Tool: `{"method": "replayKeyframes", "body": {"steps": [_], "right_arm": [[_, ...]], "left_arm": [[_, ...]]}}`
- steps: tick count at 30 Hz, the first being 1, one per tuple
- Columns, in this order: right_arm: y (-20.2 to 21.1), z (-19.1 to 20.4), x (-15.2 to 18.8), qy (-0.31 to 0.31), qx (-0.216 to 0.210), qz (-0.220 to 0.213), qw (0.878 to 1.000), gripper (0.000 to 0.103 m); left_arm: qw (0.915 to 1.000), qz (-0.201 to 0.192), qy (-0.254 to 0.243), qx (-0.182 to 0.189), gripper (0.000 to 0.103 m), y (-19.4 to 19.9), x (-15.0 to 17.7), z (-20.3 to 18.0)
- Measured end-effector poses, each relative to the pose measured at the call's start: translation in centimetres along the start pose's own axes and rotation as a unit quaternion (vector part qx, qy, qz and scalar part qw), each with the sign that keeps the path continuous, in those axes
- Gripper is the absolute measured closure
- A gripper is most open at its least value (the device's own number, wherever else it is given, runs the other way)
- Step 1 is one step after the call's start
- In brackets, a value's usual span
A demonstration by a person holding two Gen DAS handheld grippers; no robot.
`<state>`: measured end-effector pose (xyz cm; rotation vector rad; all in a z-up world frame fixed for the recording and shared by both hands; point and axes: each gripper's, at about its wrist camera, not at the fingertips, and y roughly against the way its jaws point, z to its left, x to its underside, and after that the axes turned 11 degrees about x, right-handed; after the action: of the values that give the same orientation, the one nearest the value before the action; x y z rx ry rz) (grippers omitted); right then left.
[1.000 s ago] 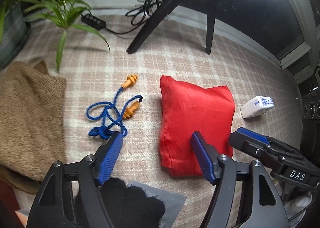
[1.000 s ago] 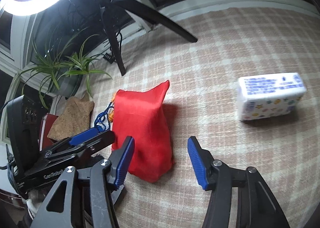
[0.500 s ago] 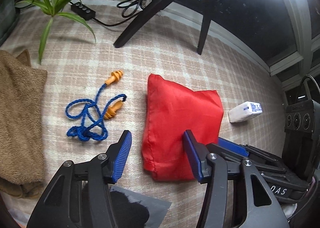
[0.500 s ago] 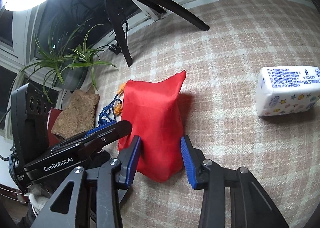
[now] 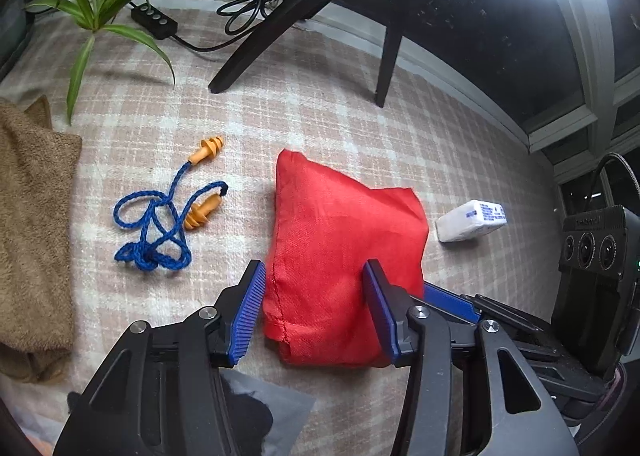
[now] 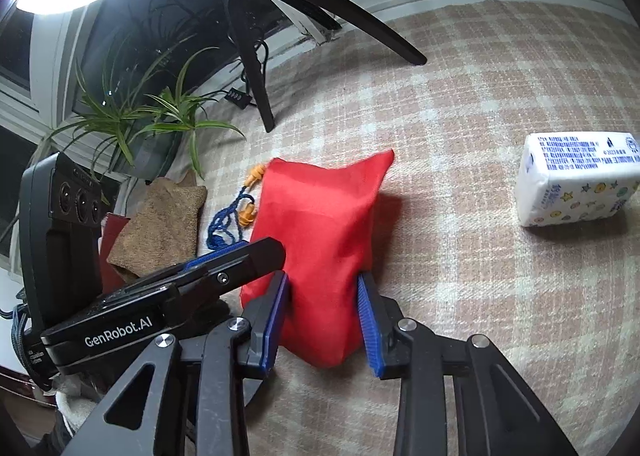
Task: Organize soft objects
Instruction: 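Close both grippers together on the red cushion and lift it, then carry the red cushion over the open box and open both grippers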
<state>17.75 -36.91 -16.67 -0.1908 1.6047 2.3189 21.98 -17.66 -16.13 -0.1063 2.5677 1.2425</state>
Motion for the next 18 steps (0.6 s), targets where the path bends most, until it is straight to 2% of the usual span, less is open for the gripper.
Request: {"method": "replayKeyframes", "body": {"steps": [10,18], "right_arm": [[3.0,2.0,1.3,0.011,-0.002,-0.024,1.000,0.074],[6.1,7.3,2.1,0.048,-0.017,-0.052,0.997,0.075]], "left_arm": [[0.9995,-0.030,-0.008,0.011,0.055,4.0,1.9,-1.2],[0.9960,-0.086,-0.023,-0.004,0.055,10.4,3.0,-1.3]]}}
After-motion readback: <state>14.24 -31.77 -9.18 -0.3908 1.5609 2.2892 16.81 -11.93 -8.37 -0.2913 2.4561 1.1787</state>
